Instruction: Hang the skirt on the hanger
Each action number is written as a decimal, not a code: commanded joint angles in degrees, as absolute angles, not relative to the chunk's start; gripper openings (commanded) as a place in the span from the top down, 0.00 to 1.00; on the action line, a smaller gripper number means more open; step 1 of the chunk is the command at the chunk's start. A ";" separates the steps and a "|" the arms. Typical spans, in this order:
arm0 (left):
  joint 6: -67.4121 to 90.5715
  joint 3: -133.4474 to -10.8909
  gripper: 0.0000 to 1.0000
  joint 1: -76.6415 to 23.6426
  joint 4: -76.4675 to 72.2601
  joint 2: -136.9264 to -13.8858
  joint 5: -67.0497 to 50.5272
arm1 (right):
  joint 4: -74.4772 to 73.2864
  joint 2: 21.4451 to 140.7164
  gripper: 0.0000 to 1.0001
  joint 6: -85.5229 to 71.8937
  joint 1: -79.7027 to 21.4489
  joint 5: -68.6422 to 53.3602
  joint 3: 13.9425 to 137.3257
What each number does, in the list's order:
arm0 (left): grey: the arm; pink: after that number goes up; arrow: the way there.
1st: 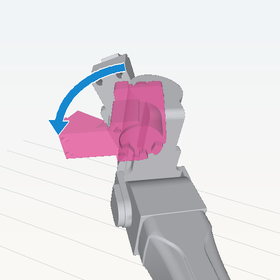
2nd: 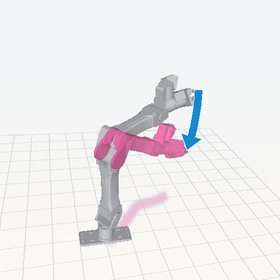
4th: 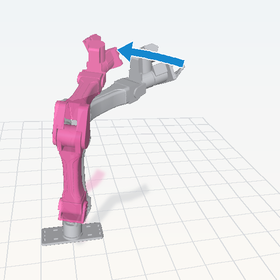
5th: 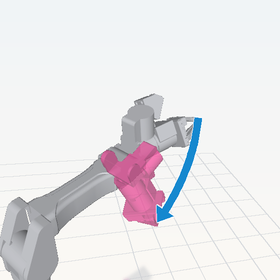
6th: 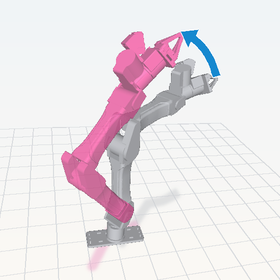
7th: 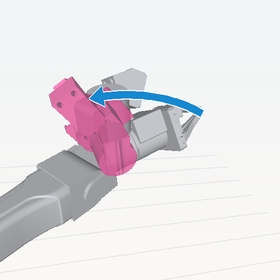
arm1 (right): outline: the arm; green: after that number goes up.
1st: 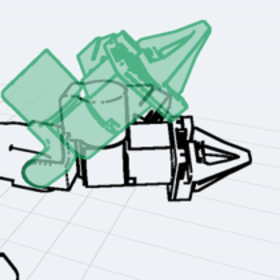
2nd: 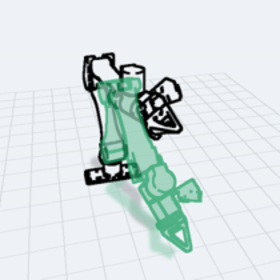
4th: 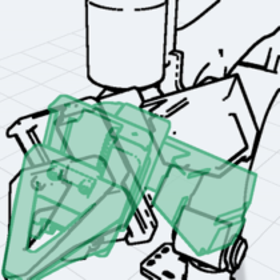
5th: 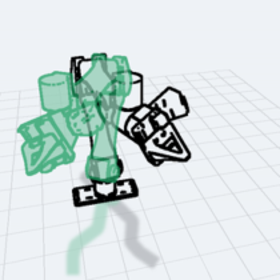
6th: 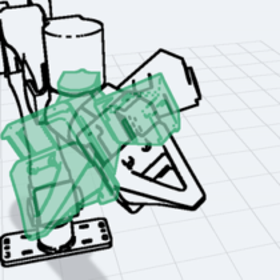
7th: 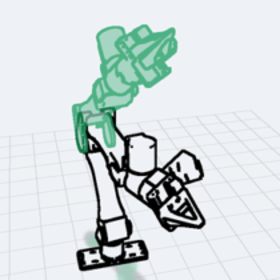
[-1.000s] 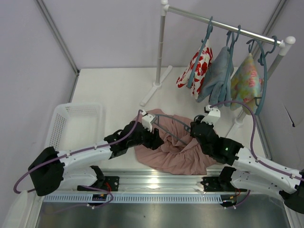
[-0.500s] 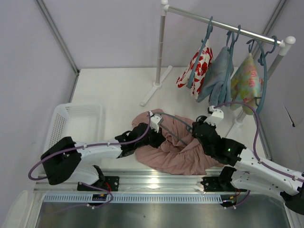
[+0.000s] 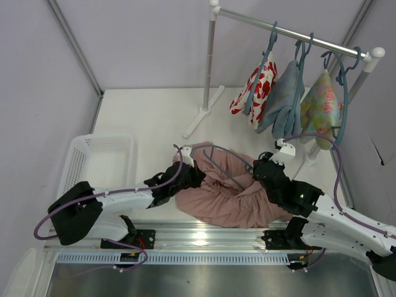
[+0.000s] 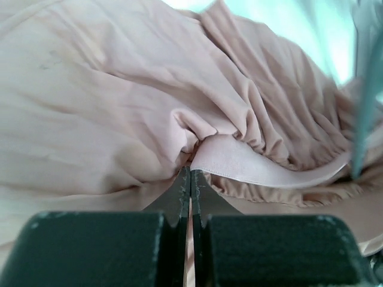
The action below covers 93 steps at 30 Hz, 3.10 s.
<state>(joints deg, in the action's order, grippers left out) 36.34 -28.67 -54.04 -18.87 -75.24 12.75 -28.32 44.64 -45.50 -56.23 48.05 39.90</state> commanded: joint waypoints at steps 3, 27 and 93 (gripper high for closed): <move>42.89 -27.51 1.00 -46.95 -19.34 -70.85 10.30 | -29.53 41.93 1.00 -45.19 -56.51 50.98 40.61; 28.22 -47.63 1.00 -23.91 18.97 -56.16 -5.45 | -24.08 48.95 1.00 -32.52 -63.46 58.27 38.85; -3.48 -87.72 0.06 -42.01 47.37 -59.78 13.54 | -5.54 82.00 1.00 4.21 -63.02 33.94 82.89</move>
<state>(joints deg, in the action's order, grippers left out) 4.62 -84.40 -41.74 46.87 -63.72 12.32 -10.90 83.35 0.16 -63.05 37.10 79.64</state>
